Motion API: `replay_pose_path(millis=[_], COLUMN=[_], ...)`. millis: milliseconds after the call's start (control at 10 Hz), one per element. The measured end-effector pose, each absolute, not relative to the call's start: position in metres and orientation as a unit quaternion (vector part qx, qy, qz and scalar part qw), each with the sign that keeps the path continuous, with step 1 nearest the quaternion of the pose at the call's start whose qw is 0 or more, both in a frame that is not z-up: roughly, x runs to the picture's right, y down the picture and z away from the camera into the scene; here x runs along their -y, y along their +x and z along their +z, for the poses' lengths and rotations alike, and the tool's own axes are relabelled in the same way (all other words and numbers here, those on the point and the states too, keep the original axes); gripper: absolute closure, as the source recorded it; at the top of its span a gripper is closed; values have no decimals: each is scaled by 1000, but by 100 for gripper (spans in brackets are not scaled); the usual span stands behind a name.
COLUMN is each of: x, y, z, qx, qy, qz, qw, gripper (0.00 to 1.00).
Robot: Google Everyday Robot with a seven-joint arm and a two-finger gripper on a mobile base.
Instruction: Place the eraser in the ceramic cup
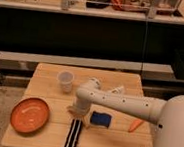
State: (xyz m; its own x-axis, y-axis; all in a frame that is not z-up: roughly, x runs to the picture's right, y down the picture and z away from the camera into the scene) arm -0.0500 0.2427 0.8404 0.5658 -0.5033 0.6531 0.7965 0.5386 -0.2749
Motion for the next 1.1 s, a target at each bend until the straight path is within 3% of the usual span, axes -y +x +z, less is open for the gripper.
replay_pose_path(millis=[300,400,700,900,1100], x=[-242,-240,-235,-236,-237], y=[-49,-47,-47,-46,-51], z=[840,838,835,833,818], qx=[258,257,257,257,245], qy=[-284,-284,-281,-284,-266], qz=[-387,-386,-390,-388,-422], qw=[839,839,839,838,831], gripper=[64,78,100,92,70])
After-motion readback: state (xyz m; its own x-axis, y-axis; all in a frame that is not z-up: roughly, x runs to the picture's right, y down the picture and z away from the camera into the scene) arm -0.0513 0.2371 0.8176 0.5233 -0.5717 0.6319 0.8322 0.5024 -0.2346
